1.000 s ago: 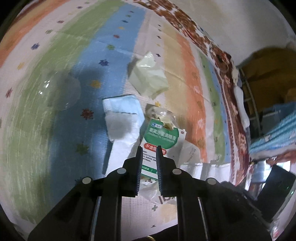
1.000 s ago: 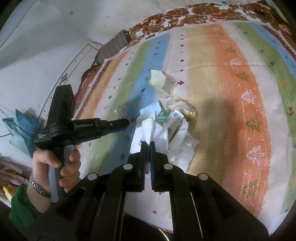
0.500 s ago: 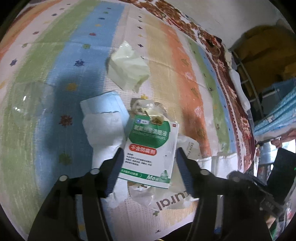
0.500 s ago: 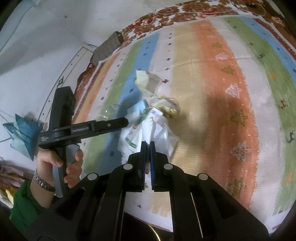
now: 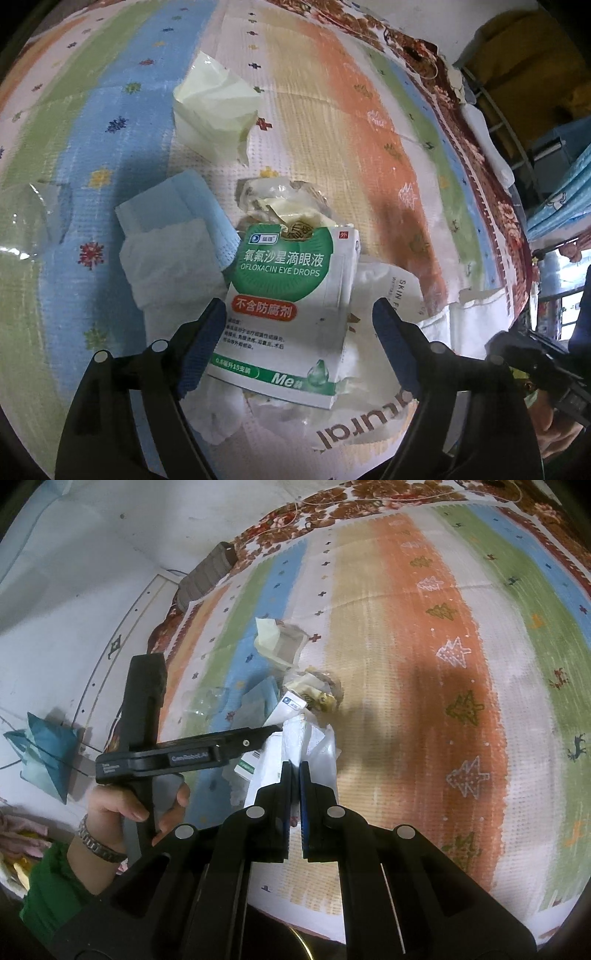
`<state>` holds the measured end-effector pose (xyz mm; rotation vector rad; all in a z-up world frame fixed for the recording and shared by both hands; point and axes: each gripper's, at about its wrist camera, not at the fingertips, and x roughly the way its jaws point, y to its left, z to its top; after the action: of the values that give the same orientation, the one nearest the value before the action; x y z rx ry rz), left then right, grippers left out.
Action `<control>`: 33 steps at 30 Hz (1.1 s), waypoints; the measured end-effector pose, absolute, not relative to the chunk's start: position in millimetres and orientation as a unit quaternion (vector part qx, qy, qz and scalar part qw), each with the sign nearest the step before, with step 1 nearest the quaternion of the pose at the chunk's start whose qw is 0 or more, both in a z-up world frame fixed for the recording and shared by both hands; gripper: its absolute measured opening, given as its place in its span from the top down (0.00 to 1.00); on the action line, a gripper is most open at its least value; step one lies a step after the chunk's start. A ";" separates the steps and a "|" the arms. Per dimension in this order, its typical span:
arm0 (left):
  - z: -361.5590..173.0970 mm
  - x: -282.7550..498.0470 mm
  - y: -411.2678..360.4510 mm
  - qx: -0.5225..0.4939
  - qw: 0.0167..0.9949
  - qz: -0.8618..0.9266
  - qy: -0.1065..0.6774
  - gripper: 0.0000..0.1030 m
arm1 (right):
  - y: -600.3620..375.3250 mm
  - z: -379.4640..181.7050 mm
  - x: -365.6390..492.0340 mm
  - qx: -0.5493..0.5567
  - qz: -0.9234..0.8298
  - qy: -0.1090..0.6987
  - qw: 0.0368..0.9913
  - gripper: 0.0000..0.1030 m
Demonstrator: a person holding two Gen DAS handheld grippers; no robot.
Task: Collect trash
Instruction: 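Grasp the green-and-white eye-drop box with the left tool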
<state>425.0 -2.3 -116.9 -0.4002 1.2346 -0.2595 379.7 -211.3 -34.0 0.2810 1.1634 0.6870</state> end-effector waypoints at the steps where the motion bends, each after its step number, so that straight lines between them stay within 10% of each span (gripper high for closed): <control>1: -118.1 425.3 -4.4 -0.183 0.788 -0.121 0.575 0.22 | -211.5 -34.1 379.6 0.129 0.317 0.537 0.771 0.97; 22: -112.8 418.6 0.6 -0.184 0.792 -0.125 0.568 0.31 | -209.7 -33.9 379.3 0.119 0.309 0.539 0.775 0.97; 25: -113.6 419.2 3.4 -0.189 0.789 -0.117 0.572 0.56 | -209.3 -33.7 379.2 0.118 0.308 0.539 0.775 0.97; 33: -104.2 415.6 10.3 -0.173 0.804 -0.098 0.561 0.67 | -206.4 -33.6 379.4 0.112 0.309 0.541 0.774 0.97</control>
<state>415.6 10.3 -104.2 -0.3712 1.2016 -0.2103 379.4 -206.4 -33.6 0.2420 1.1707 0.6700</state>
